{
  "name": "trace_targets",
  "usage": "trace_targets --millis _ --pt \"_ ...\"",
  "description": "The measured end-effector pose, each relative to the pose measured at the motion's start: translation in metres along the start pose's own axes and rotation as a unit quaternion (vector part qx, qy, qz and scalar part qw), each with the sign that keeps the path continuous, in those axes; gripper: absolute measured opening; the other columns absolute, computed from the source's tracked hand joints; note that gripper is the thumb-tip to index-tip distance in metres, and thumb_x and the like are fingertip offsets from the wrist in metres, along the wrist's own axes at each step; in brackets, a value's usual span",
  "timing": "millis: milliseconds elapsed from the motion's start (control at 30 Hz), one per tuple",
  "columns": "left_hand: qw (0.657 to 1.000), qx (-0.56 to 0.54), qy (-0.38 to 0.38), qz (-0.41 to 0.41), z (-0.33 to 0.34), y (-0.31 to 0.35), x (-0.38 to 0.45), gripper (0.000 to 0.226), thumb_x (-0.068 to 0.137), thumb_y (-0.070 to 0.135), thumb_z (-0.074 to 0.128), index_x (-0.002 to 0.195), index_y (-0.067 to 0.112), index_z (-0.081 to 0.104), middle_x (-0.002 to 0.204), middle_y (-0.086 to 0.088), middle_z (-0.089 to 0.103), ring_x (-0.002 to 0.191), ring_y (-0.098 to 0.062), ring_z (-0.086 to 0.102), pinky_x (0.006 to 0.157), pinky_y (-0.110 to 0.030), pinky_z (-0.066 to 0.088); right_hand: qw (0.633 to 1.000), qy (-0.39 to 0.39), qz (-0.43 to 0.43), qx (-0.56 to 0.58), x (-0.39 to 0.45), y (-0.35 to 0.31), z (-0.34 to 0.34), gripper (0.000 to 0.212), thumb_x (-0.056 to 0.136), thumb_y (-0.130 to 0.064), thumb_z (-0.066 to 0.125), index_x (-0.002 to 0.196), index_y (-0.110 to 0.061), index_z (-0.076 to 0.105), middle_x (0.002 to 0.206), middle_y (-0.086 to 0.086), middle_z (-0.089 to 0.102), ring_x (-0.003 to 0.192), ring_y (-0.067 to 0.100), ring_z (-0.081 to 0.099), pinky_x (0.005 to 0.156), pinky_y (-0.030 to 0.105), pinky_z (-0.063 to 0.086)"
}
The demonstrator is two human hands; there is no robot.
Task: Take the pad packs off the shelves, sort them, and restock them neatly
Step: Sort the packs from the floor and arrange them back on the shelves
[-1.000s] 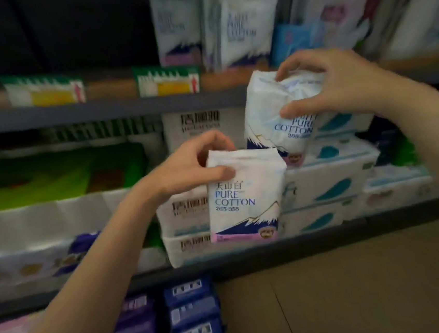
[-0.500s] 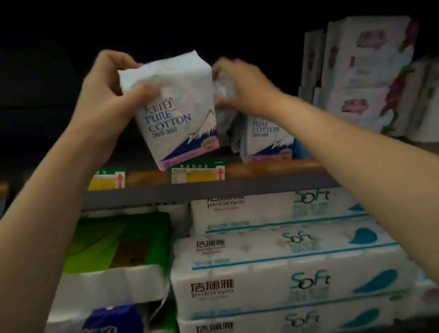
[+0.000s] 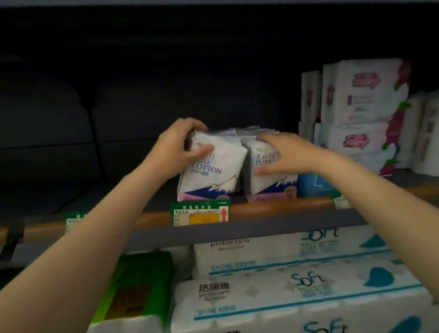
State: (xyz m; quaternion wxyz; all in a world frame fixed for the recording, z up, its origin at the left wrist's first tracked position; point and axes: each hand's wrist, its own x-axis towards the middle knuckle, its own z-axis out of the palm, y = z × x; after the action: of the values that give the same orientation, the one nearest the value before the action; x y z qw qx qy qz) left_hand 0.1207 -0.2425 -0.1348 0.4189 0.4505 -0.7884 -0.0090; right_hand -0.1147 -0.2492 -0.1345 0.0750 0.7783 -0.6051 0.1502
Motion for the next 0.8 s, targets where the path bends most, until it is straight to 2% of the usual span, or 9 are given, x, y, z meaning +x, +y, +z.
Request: trace_targets --millis 33,100,200,267,367,467,667,800 --pt "0.996 0.079 -0.039 0.019 0.002 0.003 0.002 0.055 0.080 0.032 0.070 0.129 0.022 0.046 0.129 -0.002 0.044 0.118 -0.026 0.045 0.095 -0.035 0.039 1.000 -0.013 -0.012 -0.022 -0.004 0.005 0.004 0.098 0.072 -0.056 0.069 0.149 -0.027 0.017 0.155 0.003 0.022 0.141 0.026 0.021 0.114 0.052 0.018" --pt "0.976 0.176 -0.127 -0.002 0.001 0.006 0.004 0.084 0.071 0.040 0.077 0.140 0.028 0.030 0.143 0.000 0.028 0.129 -0.032 0.030 0.106 -0.043 0.028 0.998 0.015 -0.024 -0.059 -0.009 0.008 0.012 0.102 0.072 -0.045 0.074 0.150 -0.027 0.011 0.156 0.000 0.018 0.143 0.022 0.015 0.116 0.050 0.009" --pt "0.955 0.220 -0.192 -0.046 -0.004 0.005 0.008 0.100 0.063 0.040 0.083 0.142 0.032 0.022 0.145 0.001 0.021 0.129 -0.032 0.031 0.104 -0.044 0.034 0.995 0.044 -0.021 -0.092 -0.012 -0.002 0.014 0.099 0.073 -0.036 0.076 0.149 -0.025 0.014 0.154 0.000 0.022 0.142 0.022 0.017 0.115 0.050 0.005" --pt "0.958 0.213 -0.183 -0.050 0.000 0.006 0.006 0.099 0.063 0.039 0.084 0.142 0.028 0.025 0.143 0.000 0.025 0.124 -0.027 0.040 0.099 -0.038 0.039 0.993 0.042 -0.017 -0.109 -0.011 -0.006 0.013 0.097 0.072 -0.036 0.077 0.148 -0.024 0.017 0.153 0.002 0.026 0.142 0.023 0.019 0.115 0.050 0.005" --pt "0.973 0.182 -0.127 -0.061 0.020 0.007 -0.001 0.097 0.061 0.041 0.084 0.140 0.023 0.030 0.142 -0.004 0.026 0.120 -0.027 0.045 0.098 -0.038 0.042 0.991 0.048 -0.010 -0.126 -0.007 -0.008 0.012 0.095 0.072 -0.037 0.077 0.146 -0.024 0.020 0.150 0.003 0.031 0.140 0.025 0.023 0.115 0.051 0.004" --pt "0.978 0.179 -0.091 -0.053 0.041 0.006 -0.001 0.099 0.062 0.044 0.082 0.140 0.019 0.028 0.145 -0.008 0.023 0.125 -0.029 0.041 0.102 -0.042 0.040 0.989 0.048 -0.011 -0.141 -0.001 -0.005 0.012 0.092 0.073 -0.036 0.076 0.145 -0.024 0.021 0.149 0.003 0.034 0.140 0.025 0.025 0.115 0.050 0.005" --pt "0.973 0.198 -0.101 -0.061 0.052 0.017 0.005 0.094 0.066 0.043 0.080 0.139 0.018 0.026 0.144 -0.010 0.024 0.127 -0.030 0.035 0.101 -0.043 0.040 0.989 0.038 -0.005 -0.142 0.002 0.006 0.011 0.091 0.074 -0.034 0.076 0.146 -0.025 0.020 0.151 0.003 0.031 0.141 0.024 0.024 0.115 0.049 0.005" --pt "0.965 0.231 -0.096 -0.079 0.053 0.030 0.000 0.094 0.070 0.042 0.078 0.141 0.020 0.021 0.150 -0.010 0.012 0.132 -0.034 0.025 0.096 -0.044 0.042 0.990 0.038 0.000 -0.137 -0.002 0.004 0.010 0.093 0.074 -0.033 0.076 0.147 -0.024 0.019 0.152 0.004 0.029 0.141 0.024 0.022 0.115 0.048 0.005"
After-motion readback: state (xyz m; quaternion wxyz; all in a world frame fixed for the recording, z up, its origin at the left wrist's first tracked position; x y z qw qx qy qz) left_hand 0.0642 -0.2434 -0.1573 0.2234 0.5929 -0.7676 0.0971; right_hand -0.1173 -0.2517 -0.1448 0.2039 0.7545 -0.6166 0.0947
